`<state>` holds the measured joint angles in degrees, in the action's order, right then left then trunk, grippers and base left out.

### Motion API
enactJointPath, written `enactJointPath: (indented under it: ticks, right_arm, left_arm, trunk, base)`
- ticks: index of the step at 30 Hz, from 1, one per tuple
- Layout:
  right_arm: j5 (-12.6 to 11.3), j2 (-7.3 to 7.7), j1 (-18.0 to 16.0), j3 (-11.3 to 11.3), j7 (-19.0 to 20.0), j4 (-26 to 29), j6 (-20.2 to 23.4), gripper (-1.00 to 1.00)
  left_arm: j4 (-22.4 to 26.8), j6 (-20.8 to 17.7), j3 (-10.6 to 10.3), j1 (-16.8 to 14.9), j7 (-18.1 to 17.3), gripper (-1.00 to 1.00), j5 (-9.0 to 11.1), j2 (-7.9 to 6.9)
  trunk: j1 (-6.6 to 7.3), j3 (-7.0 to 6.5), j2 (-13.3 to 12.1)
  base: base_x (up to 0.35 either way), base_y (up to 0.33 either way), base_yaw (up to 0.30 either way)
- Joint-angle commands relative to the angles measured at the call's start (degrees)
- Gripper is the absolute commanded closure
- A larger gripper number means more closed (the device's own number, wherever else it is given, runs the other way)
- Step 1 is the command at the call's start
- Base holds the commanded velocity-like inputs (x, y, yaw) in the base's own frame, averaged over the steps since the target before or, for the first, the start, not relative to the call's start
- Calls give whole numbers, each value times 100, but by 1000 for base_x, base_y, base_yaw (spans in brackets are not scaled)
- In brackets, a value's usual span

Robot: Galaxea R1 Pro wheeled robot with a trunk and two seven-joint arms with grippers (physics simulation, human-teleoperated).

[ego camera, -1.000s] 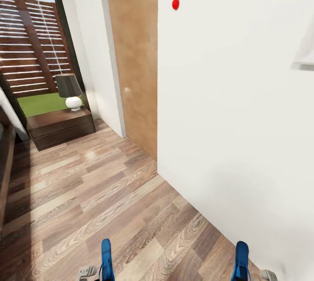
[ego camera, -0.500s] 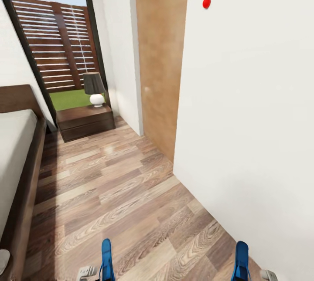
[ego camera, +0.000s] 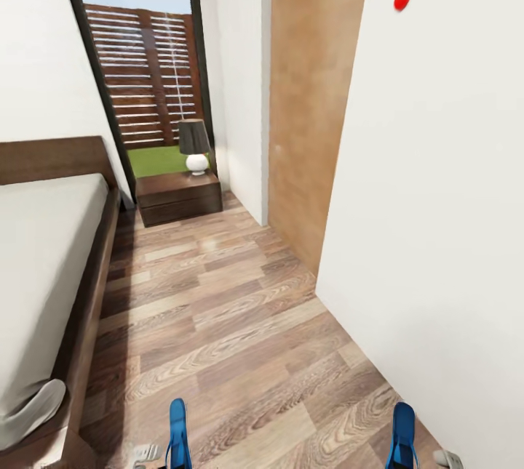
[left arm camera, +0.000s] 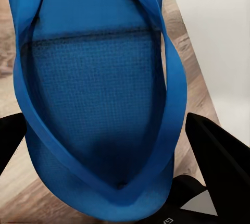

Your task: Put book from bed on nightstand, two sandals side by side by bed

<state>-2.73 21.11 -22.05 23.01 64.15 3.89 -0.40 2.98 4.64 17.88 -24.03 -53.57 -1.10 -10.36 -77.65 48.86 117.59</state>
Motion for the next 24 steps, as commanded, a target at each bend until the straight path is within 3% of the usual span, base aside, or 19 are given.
enactJointPath:
  ticks: [1,20,24]
  right_arm:
    - [-35,4,-2,-7,28,-2,5,100]
    - [-35,5,-2,-7,28,-2,5,100]
    - [-35,2,-2,-7,33,-2,5,100]
  left_arm:
    - [-8,49,-1,-6,-5,100,-13,-1]
    - [-8,49,1,-6,-5,100,-13,-1]
    - [-9,50,-1,-6,-5,100,-13,-1]
  trunk:
    - [1,5,2]
    - [1,5,2]
    - [1,5,2]
  base:
    - [0,0,288]
    - [0,0,287]
    - [0,0,134]
